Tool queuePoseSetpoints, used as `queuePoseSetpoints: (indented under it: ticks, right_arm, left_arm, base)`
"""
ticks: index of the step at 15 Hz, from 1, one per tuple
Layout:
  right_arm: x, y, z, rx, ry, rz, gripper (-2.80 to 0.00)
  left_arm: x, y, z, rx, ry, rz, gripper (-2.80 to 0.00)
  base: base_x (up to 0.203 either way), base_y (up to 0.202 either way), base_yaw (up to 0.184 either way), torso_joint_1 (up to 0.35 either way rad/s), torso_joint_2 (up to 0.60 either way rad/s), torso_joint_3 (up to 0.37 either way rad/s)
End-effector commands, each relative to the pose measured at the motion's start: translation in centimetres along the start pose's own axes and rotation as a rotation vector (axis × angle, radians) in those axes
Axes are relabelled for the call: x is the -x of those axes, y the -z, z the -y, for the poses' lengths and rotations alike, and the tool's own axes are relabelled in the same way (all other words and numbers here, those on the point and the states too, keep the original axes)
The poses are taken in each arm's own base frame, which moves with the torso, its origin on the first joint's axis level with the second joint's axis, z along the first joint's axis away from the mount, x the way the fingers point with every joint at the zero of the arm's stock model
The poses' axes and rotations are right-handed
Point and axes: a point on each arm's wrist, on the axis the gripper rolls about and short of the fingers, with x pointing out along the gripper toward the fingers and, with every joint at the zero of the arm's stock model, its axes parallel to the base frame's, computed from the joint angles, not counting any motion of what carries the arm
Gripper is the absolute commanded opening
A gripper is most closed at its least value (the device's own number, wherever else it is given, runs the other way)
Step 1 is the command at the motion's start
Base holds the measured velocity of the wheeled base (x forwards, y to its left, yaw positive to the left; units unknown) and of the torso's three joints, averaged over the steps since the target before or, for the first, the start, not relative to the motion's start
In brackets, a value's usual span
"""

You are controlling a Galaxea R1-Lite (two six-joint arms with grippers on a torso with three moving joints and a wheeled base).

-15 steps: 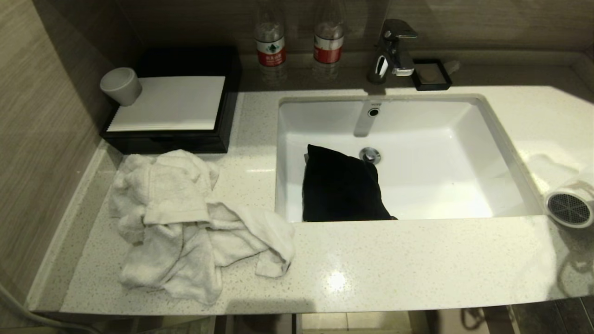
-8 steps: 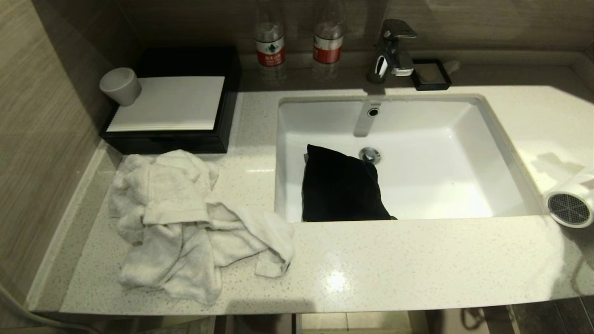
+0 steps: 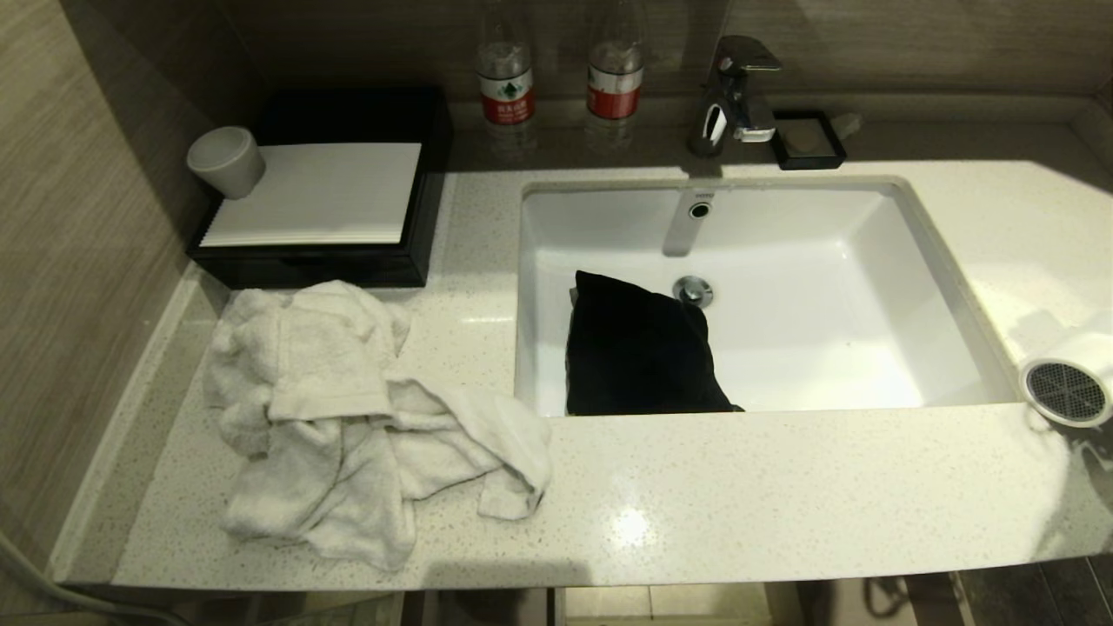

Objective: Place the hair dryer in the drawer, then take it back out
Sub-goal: Pick up the hairdryer

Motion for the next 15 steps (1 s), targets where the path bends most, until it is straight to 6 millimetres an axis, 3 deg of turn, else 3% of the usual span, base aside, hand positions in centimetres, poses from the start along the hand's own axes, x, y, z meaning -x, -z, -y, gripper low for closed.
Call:
queuePoseSetpoints:
  ticks: [1,6,15]
  right_arm:
    - [0.3,0.8,0.3,-0.01,-0.036,-0.05,0.0]
    - [-1.2,1.7,1.4,0.036,-0.104,-0.093,0.0]
    - [-3.5,1.6,3.0,0.111,-0.166,-0.086,0.0]
  left_arm:
    - [0.0,0.0,0.0,0.0,0.0,0.0,-2.8]
    - [0.0,0.0,0.0,0.0,0.0,0.0,-2.8]
    - [0.0,0.0,0.0,0.0,0.0,0.0,-2.8]
  base:
    - [0.0,0.0,0.0,0.0,0.0,0.0]
    - [0.0,0.0,0.0,0.0,0.0,0.0]
    - [0.0,0.0,0.0,0.0,0.0,0.0]
